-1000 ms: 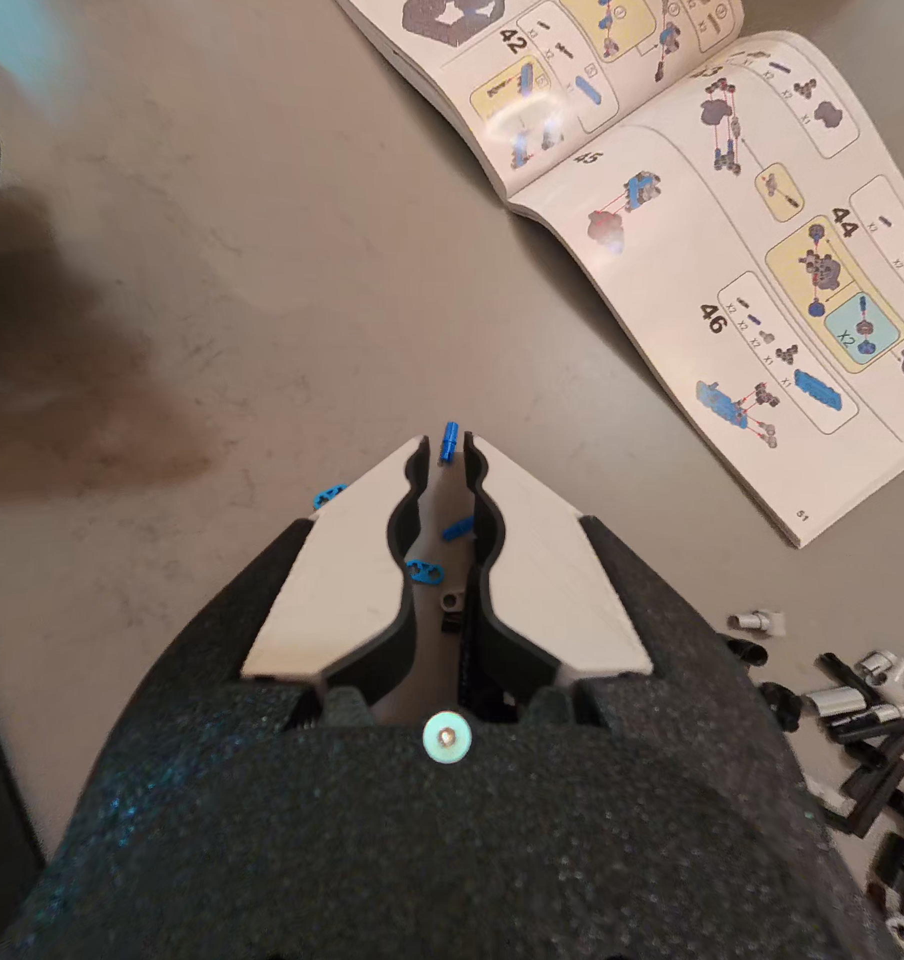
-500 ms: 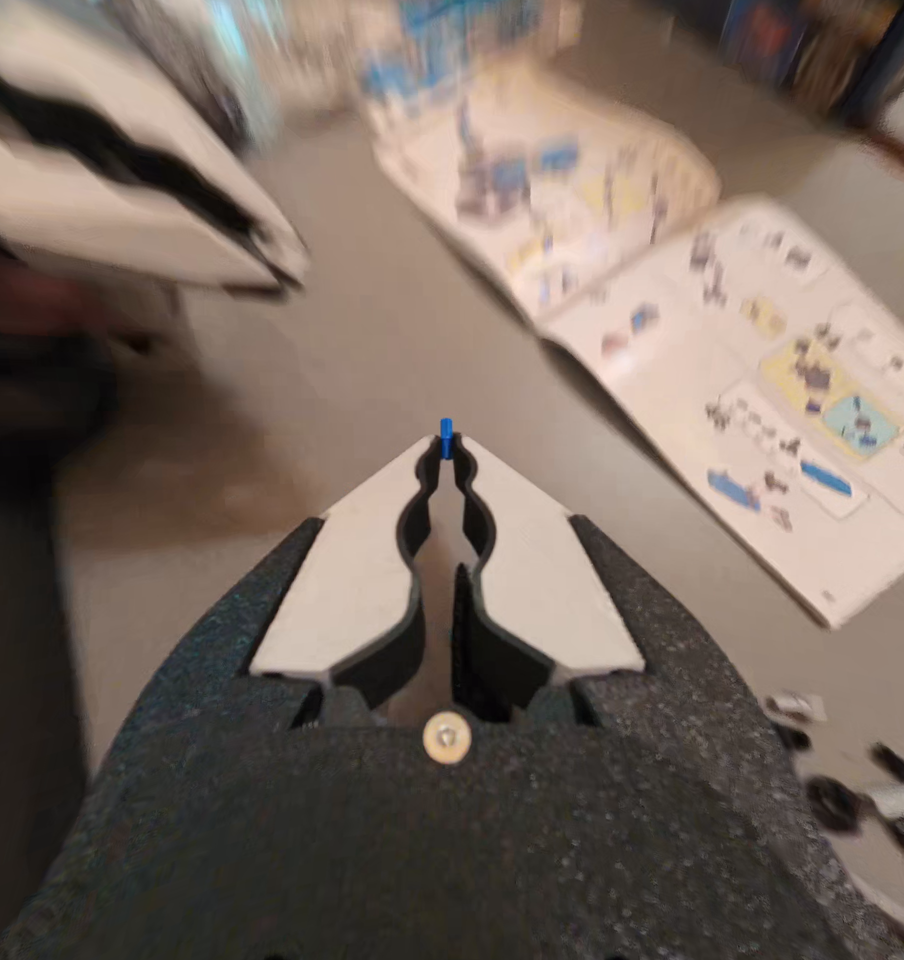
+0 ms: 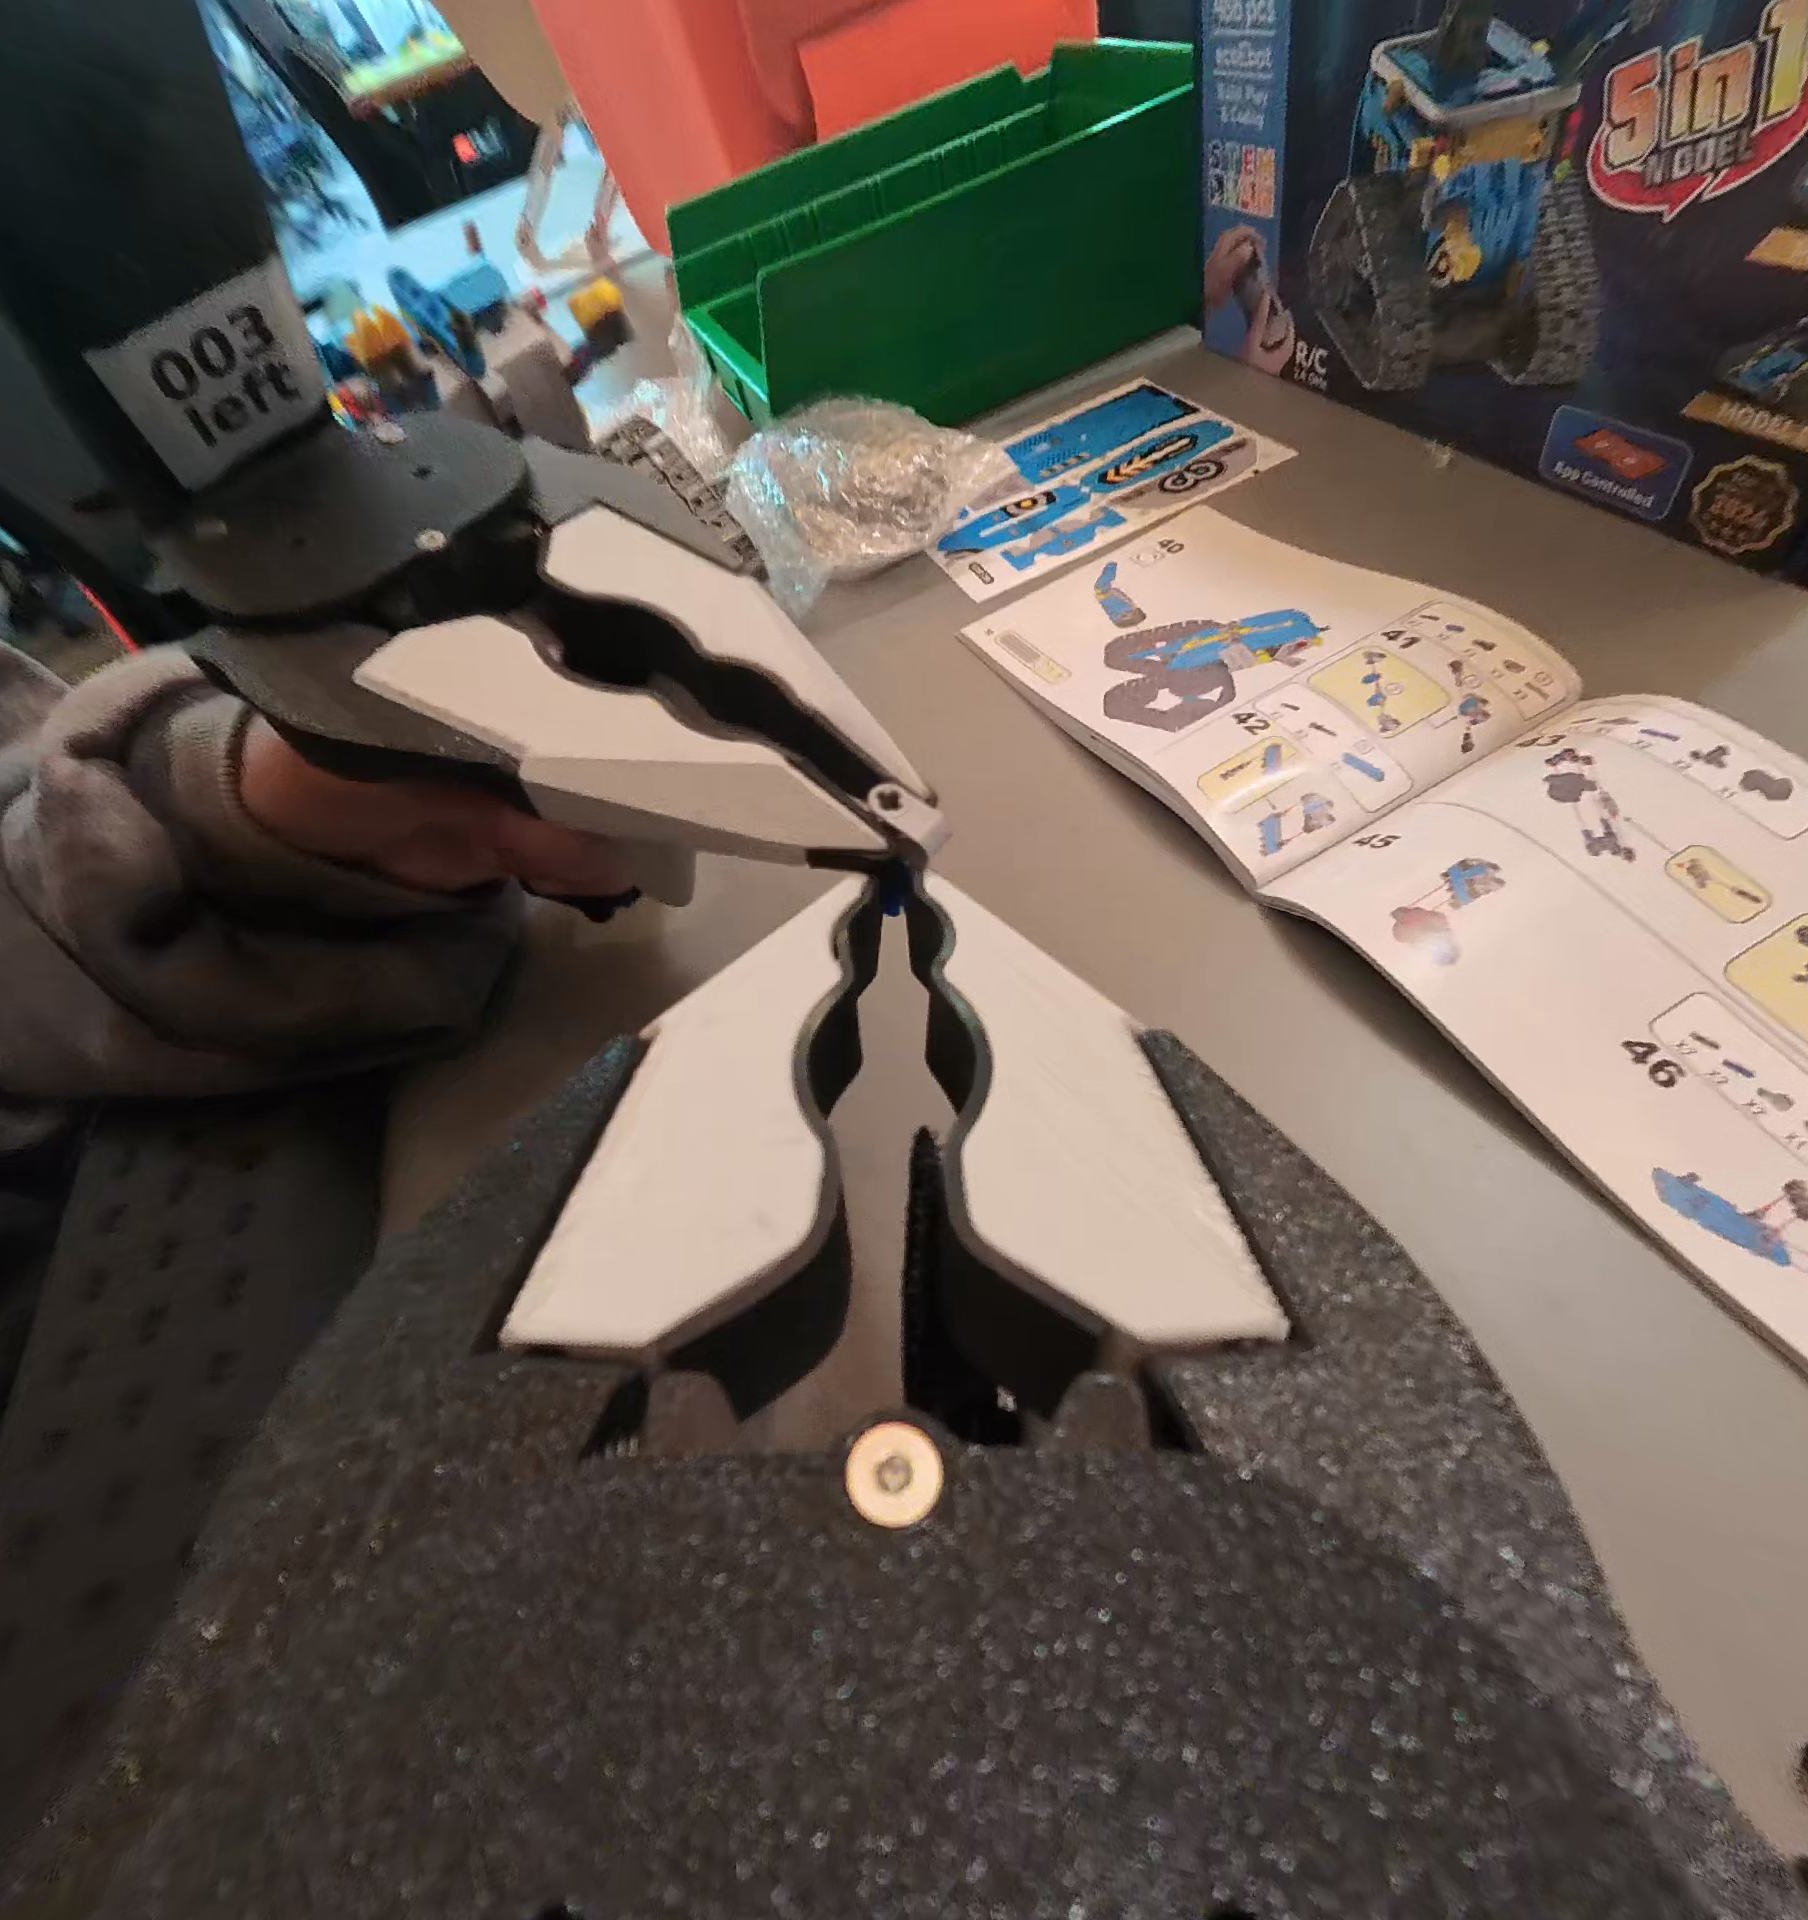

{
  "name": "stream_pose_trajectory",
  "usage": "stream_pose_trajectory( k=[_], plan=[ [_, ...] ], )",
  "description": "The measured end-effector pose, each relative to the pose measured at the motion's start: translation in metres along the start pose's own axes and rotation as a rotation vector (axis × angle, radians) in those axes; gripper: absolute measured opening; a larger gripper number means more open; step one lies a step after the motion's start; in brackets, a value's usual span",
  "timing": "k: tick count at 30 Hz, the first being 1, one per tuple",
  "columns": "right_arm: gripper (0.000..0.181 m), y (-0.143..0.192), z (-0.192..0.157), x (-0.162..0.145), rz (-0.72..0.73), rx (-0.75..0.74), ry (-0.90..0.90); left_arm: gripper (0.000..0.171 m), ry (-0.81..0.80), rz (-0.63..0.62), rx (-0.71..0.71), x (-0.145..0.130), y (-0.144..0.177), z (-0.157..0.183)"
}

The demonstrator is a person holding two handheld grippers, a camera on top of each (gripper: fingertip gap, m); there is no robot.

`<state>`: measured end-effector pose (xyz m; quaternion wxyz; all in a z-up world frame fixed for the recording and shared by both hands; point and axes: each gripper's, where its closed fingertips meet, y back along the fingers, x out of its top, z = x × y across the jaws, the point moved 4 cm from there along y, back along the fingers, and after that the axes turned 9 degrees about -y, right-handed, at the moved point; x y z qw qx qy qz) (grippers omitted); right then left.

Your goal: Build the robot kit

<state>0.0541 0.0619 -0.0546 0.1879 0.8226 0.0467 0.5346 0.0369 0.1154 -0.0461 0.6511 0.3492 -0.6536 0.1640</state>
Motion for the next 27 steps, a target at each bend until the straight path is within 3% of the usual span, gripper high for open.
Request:
stream_pose_trajectory(
  k=[4,10,18,27],
  plan=[
    [0.004,0.000,-0.001,0.000,-0.002,-0.032,0.055,0.006,0.021,0.004,-0.007,0.000,0.000,-0.001],
    [0.004,0.008,-0.002,0.009,0.073,-0.017,0.051,0.006,0.228,0.106,-0.004,0.005,0.014,-0.023],
    [0.004,0.012,-0.005,0.004,0.051,0.001,0.091,0.006,0.143,0.054,-0.078,0.002,0.003,-0.002],
    [0.004,0.004,0.004,-0.005,0.010,-0.055,0.047,0.006,0.145,-0.018,-0.027,-0.009,-0.006,-0.001]
  ],
)
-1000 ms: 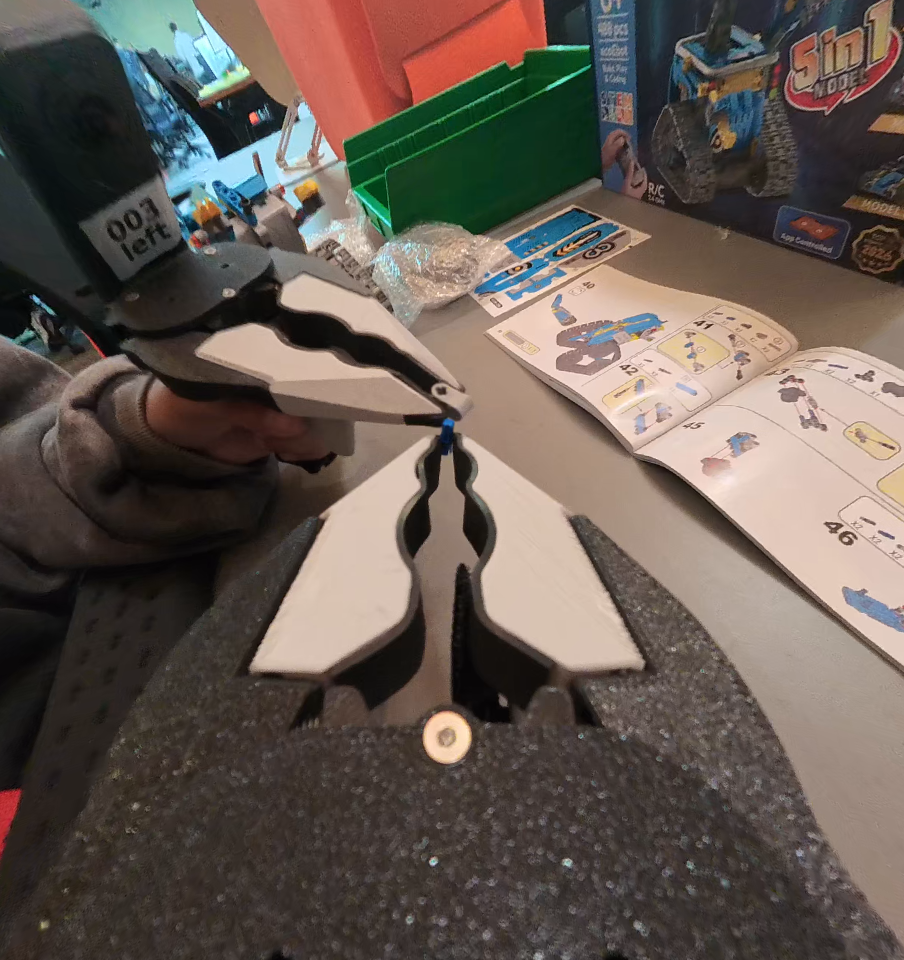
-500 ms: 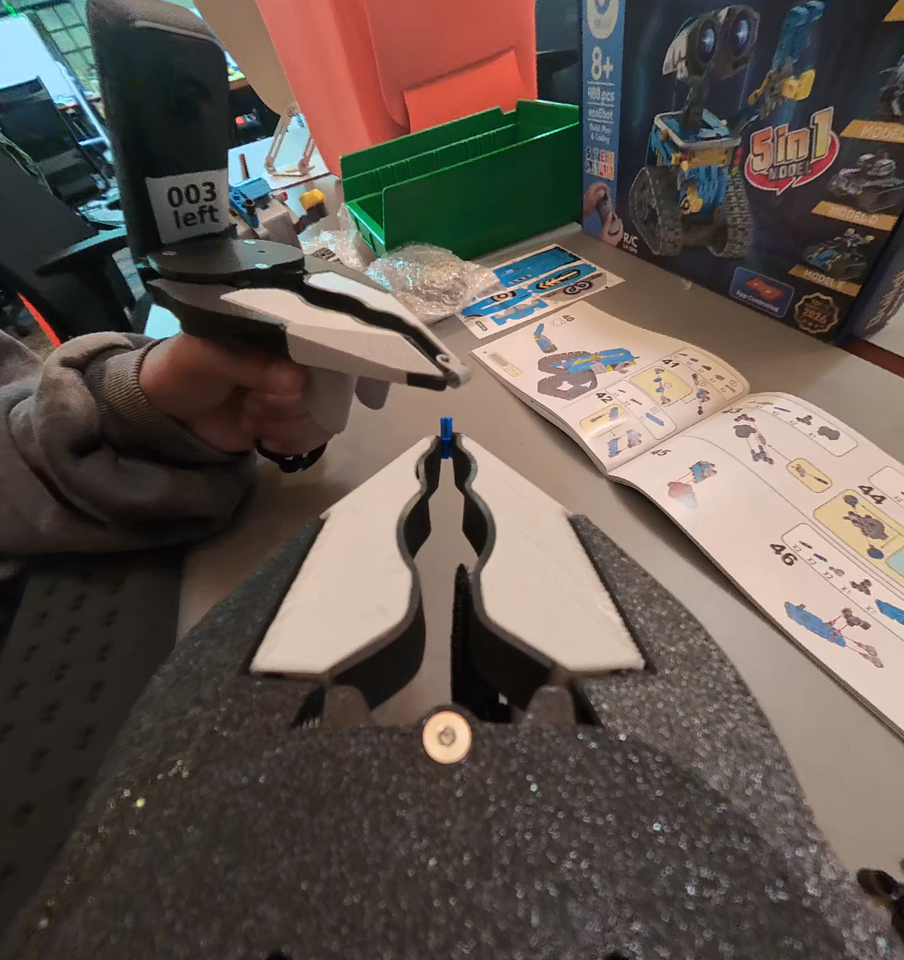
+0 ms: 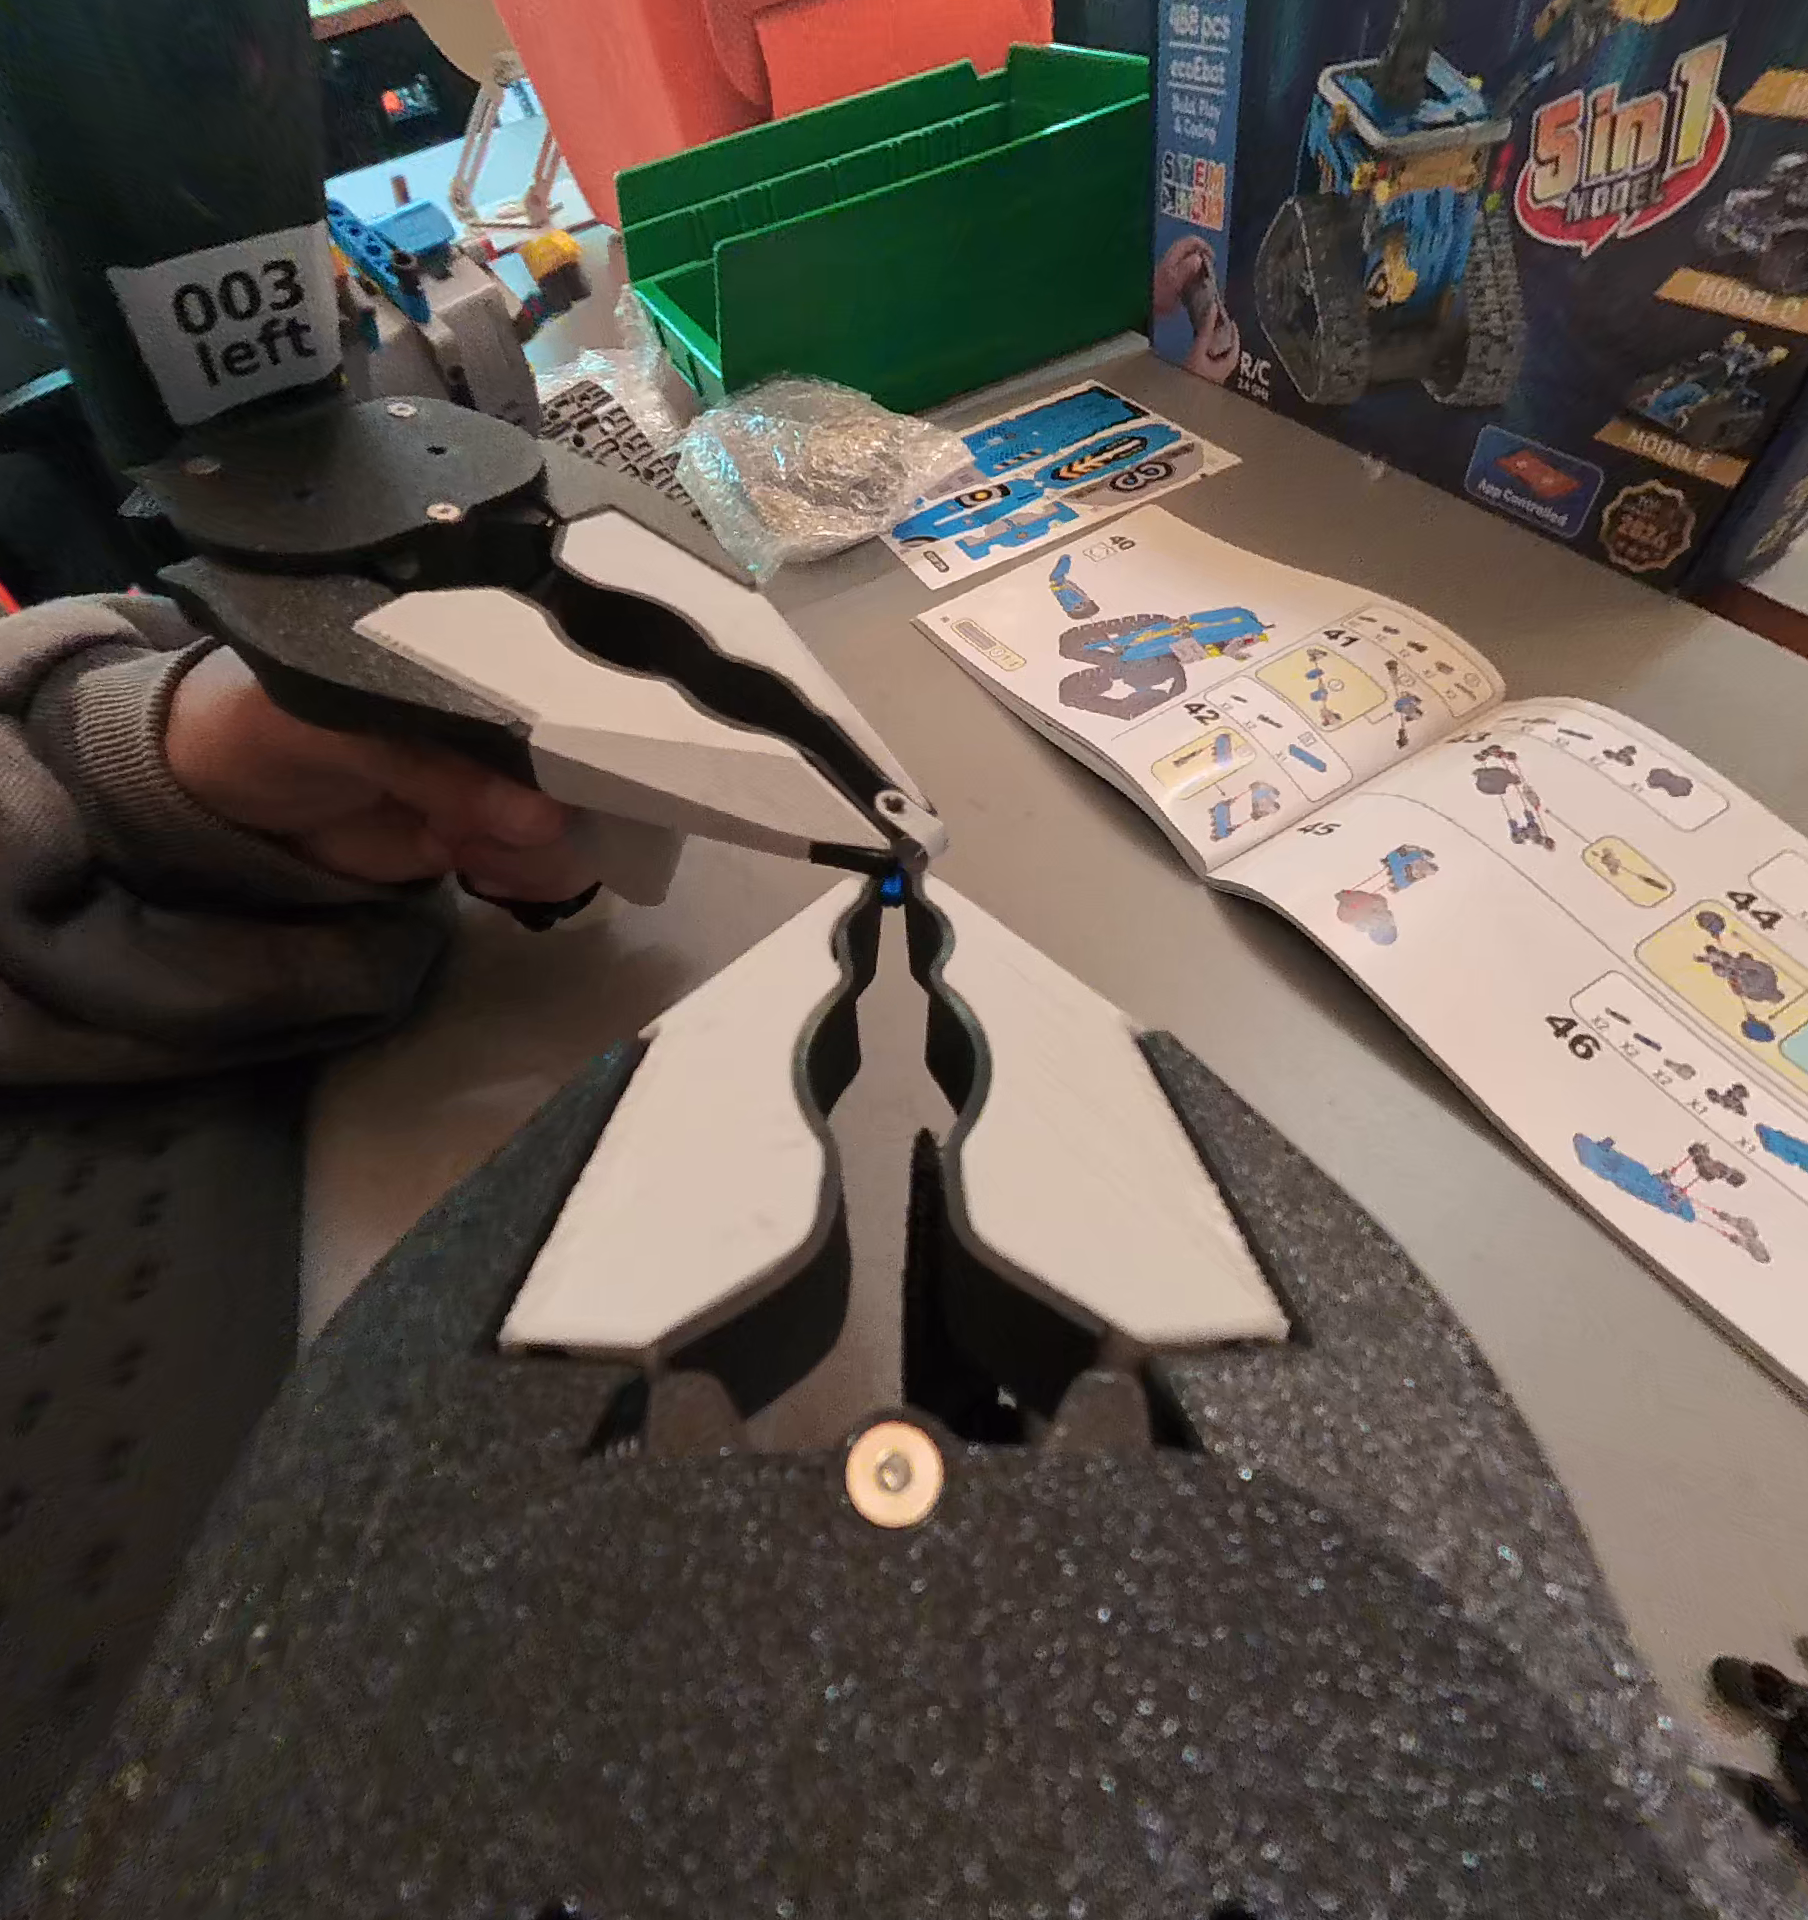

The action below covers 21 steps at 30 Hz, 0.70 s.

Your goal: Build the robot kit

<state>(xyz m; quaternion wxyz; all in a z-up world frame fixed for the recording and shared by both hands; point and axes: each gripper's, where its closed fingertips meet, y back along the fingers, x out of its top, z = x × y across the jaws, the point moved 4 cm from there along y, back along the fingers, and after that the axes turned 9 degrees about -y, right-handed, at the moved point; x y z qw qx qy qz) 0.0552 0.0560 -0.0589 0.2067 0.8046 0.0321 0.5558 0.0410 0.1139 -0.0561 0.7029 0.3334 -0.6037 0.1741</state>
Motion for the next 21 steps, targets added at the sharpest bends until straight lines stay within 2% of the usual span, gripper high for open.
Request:
stream_pose_trajectory(
  k=[6,10,12,15,18,21],
  plan=[
    [0.003,-0.003,0.004,-0.002,-0.001,0.013,-0.084,0.006,0.122,0.005,-0.015,-0.004,-0.003,-0.004],
    [0.003,0.000,0.003,0.001,0.016,0.015,-0.079,0.006,0.245,0.069,-0.071,0.001,0.003,-0.010],
    [0.003,0.009,0.004,0.010,0.049,-0.059,-0.008,0.006,0.270,0.108,-0.038,0.003,0.009,-0.019],
    [0.003,0.022,-0.001,0.023,0.106,-0.190,0.153,0.006,0.285,0.141,-0.068,0.006,0.011,-0.017],
    [0.003,0.021,-0.012,0.024,0.076,-0.313,0.370,0.006,0.298,0.143,-0.092,0.007,0.009,-0.014],
    [0.003,0.015,-0.018,0.021,0.026,-0.355,0.474,0.006,0.330,0.152,-0.119,0.007,0.009,-0.014]
  ],
)
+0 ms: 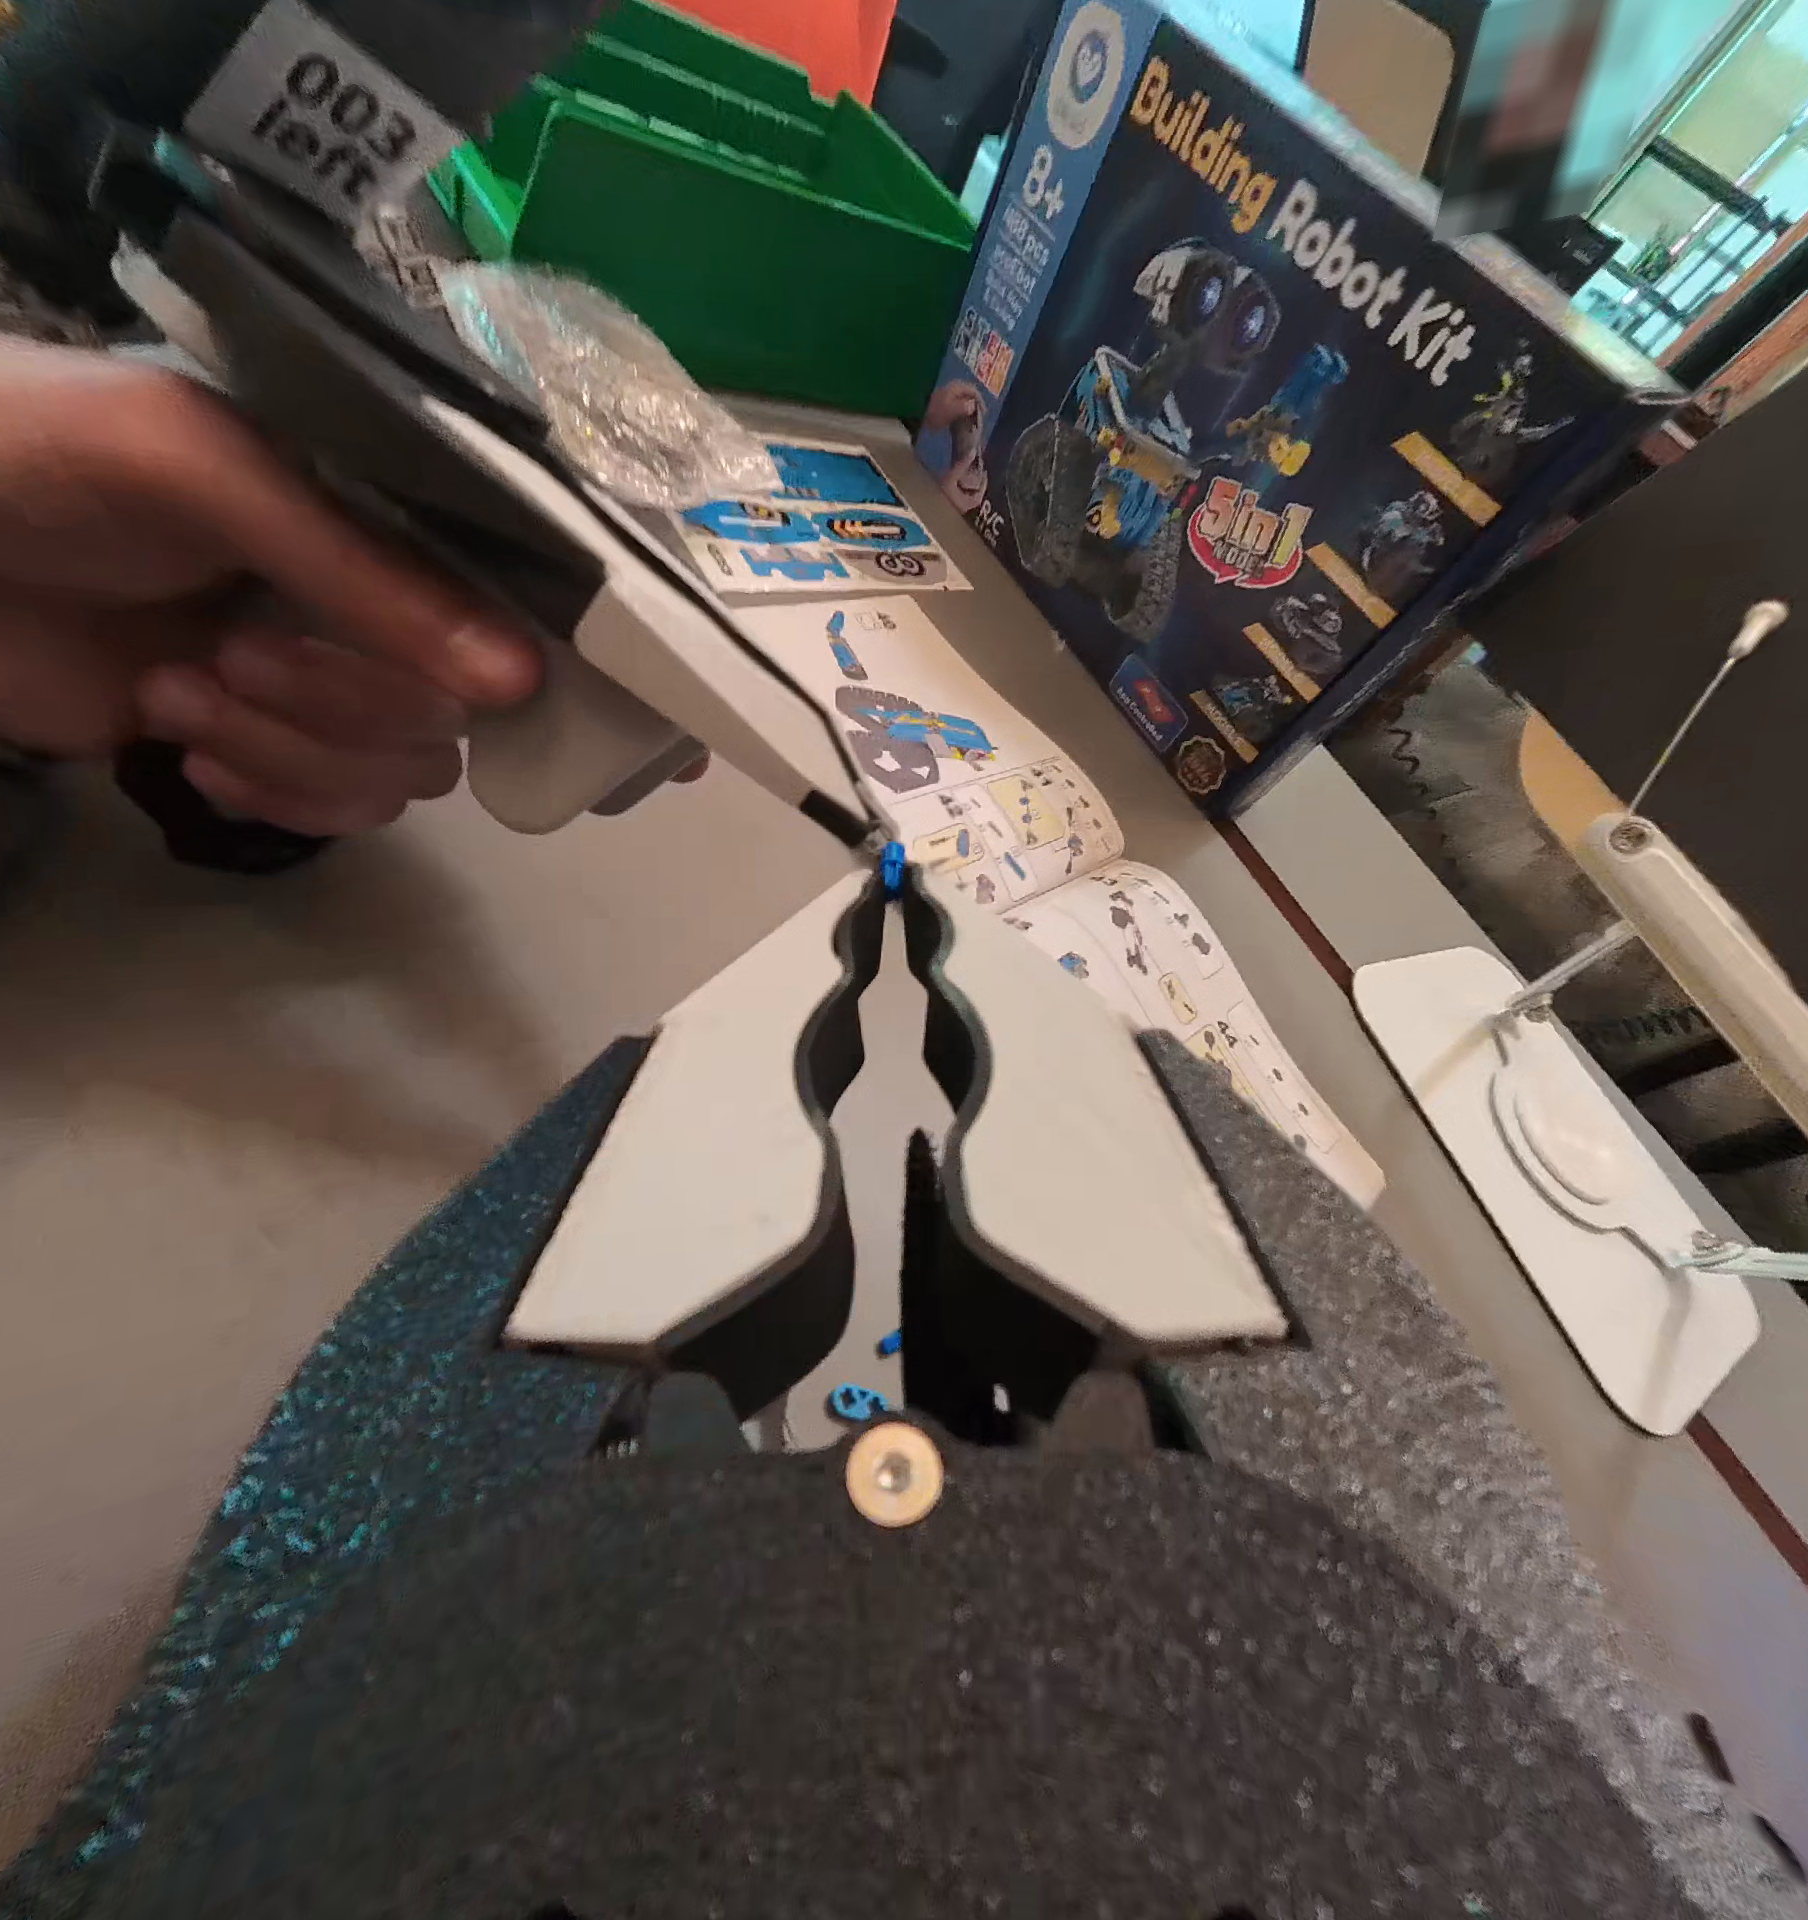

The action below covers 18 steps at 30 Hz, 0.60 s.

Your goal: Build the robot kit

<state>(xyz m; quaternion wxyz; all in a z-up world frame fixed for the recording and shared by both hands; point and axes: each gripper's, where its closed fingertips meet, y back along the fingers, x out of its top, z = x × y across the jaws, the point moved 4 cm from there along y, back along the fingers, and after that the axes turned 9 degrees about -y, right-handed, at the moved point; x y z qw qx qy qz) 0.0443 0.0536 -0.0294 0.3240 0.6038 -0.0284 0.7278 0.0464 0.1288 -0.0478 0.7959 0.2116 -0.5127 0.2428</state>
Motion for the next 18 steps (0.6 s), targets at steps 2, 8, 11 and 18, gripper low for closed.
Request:
stream_pose_trajectory(
  k=[2,8,11,18],
  plan=[
    [0.003,-0.003,-0.002,-0.003,-0.020,-0.007,0.034,0.006,0.002,-0.014,-0.009,-0.002,-0.001,0.001],
    [0.003,-0.009,-0.005,-0.008,-0.074,-0.023,0.092,0.006,-0.042,-0.050,0.003,-0.006,-0.004,0.003],
    [0.003,-0.009,-0.006,-0.008,-0.088,-0.044,0.117,0.006,-0.047,-0.059,0.003,-0.006,-0.004,0.004],
    [0.002,-0.007,-0.012,-0.009,-0.127,-0.133,0.308,0.006,-0.211,-0.099,0.054,-0.008,-0.005,0.010]
  ],
)
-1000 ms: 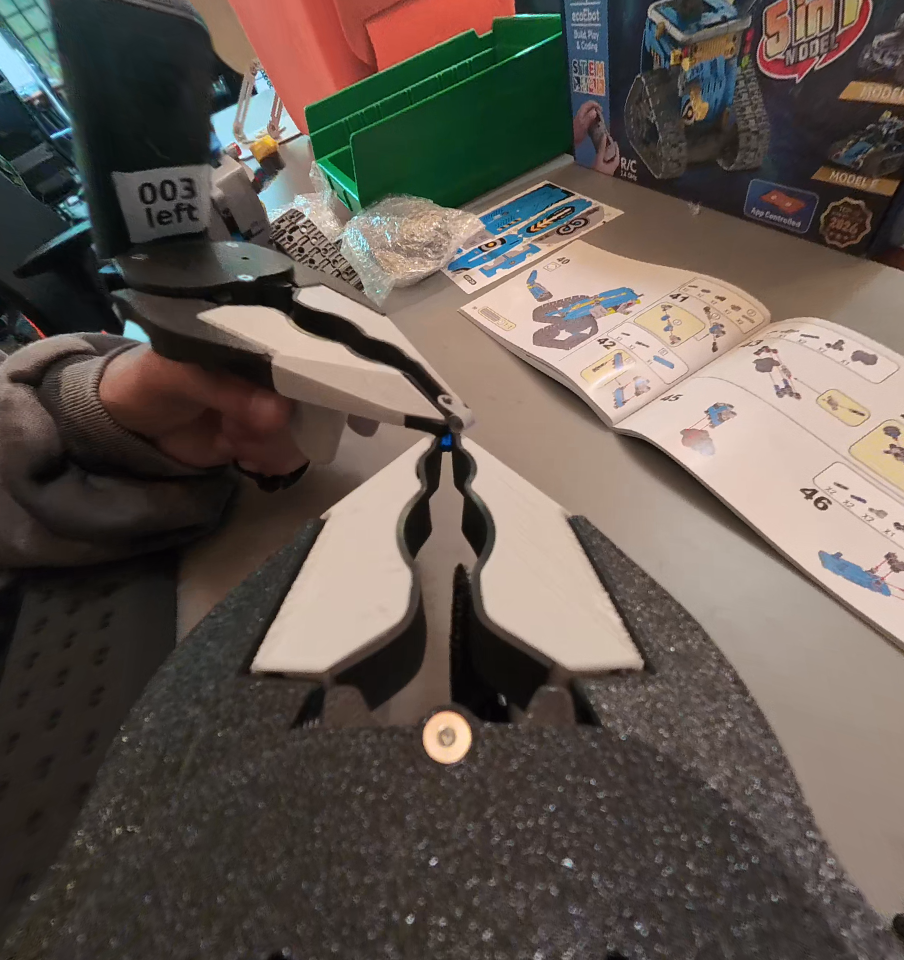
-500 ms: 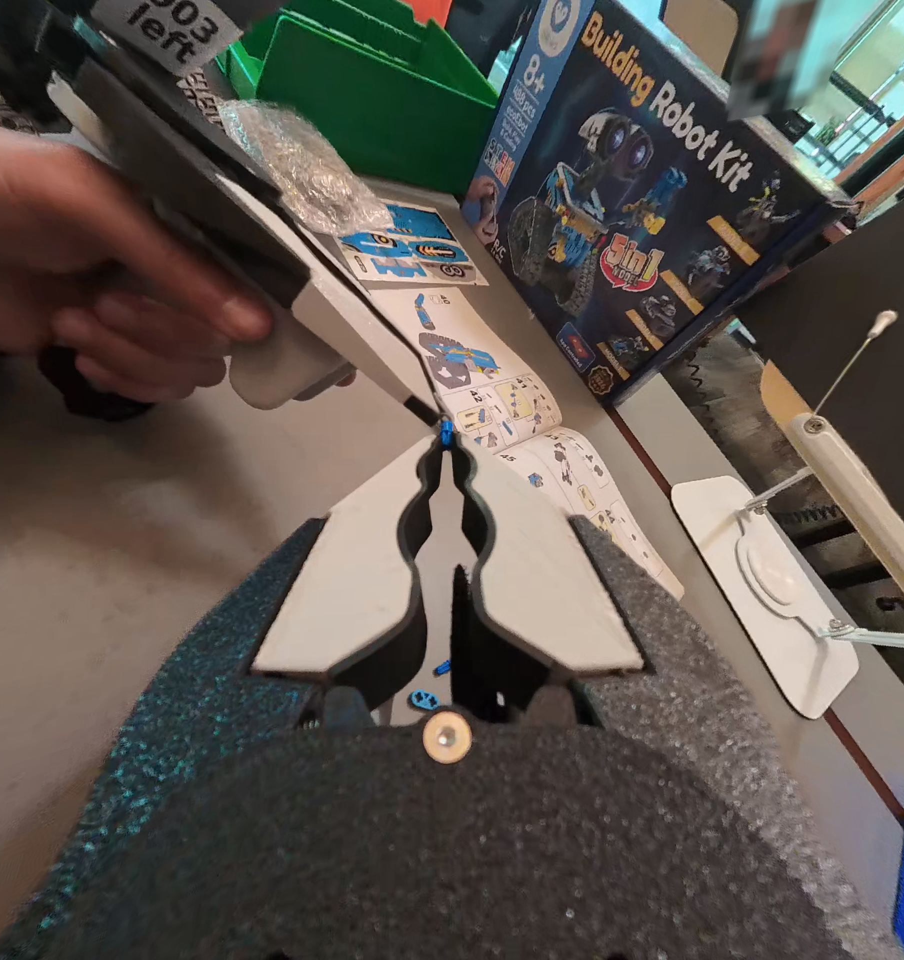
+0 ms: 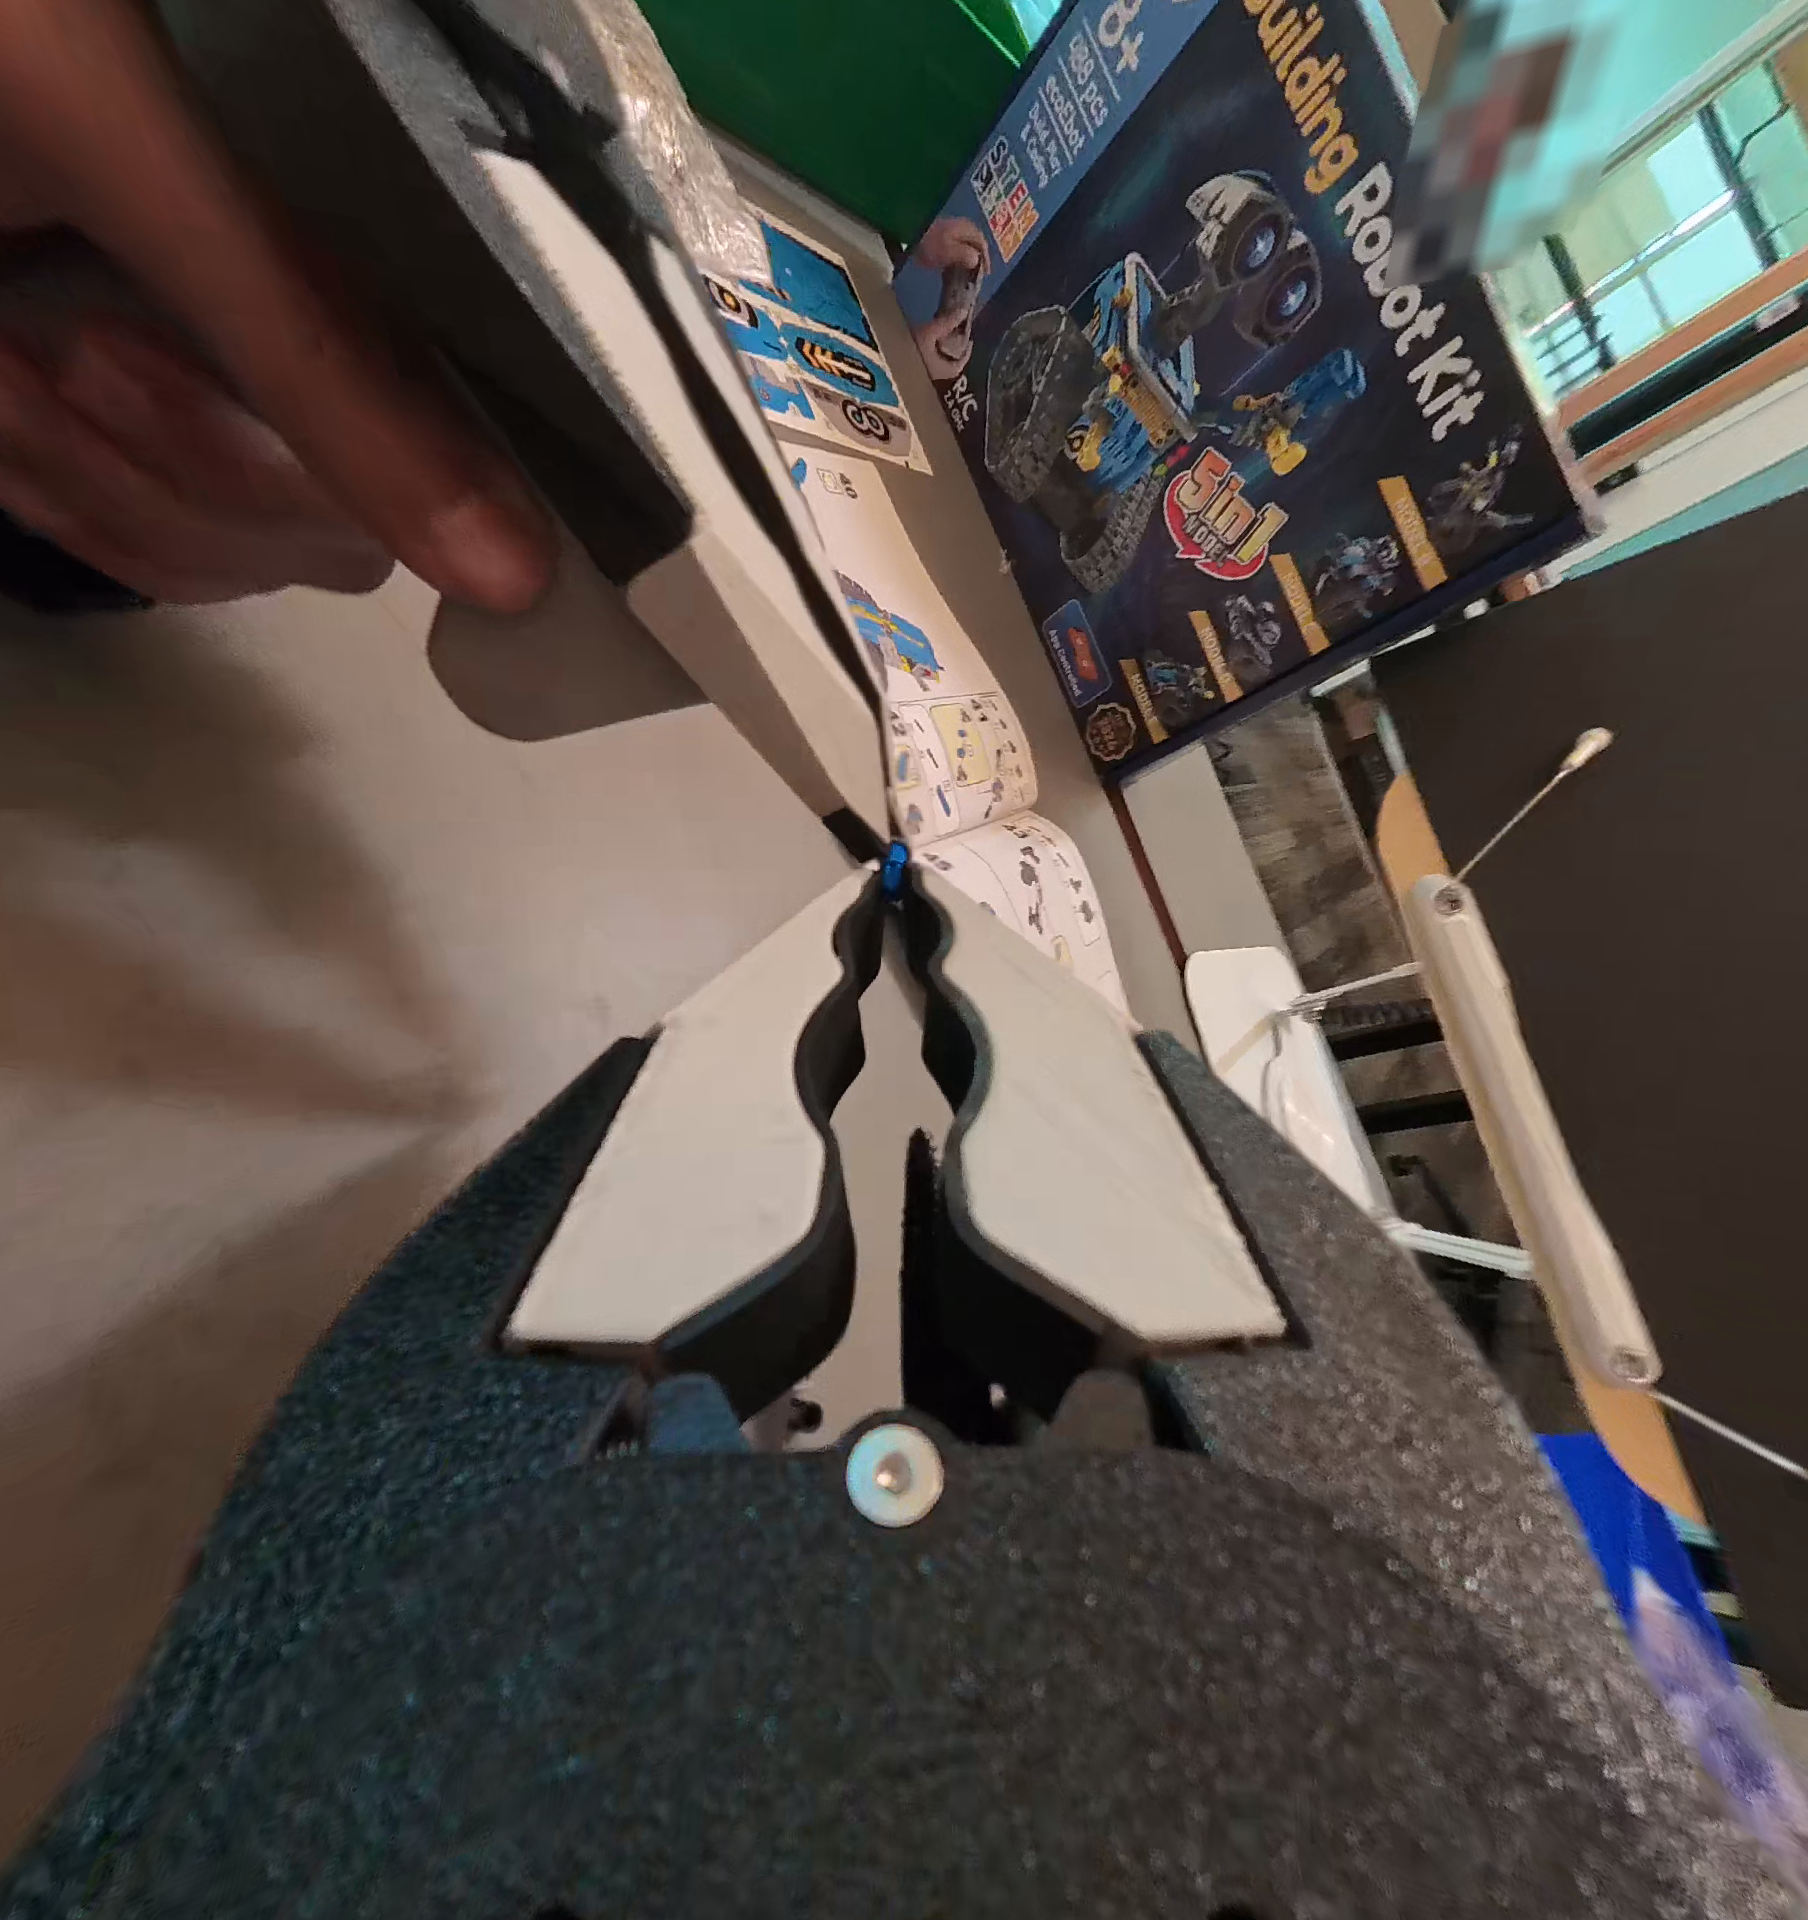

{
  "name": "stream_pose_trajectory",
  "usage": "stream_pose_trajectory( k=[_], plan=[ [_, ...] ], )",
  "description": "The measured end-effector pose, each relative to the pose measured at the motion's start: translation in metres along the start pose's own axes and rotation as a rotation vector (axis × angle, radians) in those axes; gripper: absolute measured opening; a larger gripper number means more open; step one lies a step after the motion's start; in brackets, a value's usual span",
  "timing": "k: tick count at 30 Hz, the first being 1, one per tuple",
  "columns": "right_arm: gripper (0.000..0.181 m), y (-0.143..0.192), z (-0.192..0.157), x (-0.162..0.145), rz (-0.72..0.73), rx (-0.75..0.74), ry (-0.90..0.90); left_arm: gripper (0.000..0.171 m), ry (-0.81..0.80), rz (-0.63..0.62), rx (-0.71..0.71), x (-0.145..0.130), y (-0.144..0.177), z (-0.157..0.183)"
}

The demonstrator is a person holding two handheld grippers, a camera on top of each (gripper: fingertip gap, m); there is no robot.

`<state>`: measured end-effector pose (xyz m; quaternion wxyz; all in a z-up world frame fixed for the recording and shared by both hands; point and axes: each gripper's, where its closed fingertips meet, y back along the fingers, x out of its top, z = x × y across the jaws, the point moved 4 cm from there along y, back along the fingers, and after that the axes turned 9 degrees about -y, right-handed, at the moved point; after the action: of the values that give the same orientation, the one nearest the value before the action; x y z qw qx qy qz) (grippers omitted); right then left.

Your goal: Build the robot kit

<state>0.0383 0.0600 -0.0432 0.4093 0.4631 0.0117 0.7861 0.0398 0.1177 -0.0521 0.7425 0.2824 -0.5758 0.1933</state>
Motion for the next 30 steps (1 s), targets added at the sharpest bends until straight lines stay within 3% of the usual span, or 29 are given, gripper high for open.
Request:
stream_pose_trajectory(
  k=[6,10,19,23,28,30],
  plan=[
    [0.003,0.006,-0.006,-0.001,0.010,-0.051,0.149,0.005,0.016,-0.021,-0.067,-0.001,0.002,0.006],
    [0.002,0.006,-0.008,-0.007,0.011,-0.016,0.144,0.006,0.009,-0.042,-0.097,-0.004,0.000,0.011],
    [0.004,0.008,-0.001,-0.001,0.141,0.060,-0.098,0.006,0.053,0.026,-0.133,0.004,0.005,0.008],
    [0.012,0.018,0.011,-0.005,0.258,0.219,-0.348,0.006,-0.022,0.071,-0.133,0.013,0.011,0.010],
    [0.033,0.046,0.026,0.004,0.489,0.729,-0.794,0.006,-0.202,0.184,-0.227,0.030,0.019,0.040],
    [0.032,0.051,0.027,0.006,0.528,0.802,-0.828,0.006,-0.219,0.194,-0.269,0.030,0.020,0.048]
  ],
)
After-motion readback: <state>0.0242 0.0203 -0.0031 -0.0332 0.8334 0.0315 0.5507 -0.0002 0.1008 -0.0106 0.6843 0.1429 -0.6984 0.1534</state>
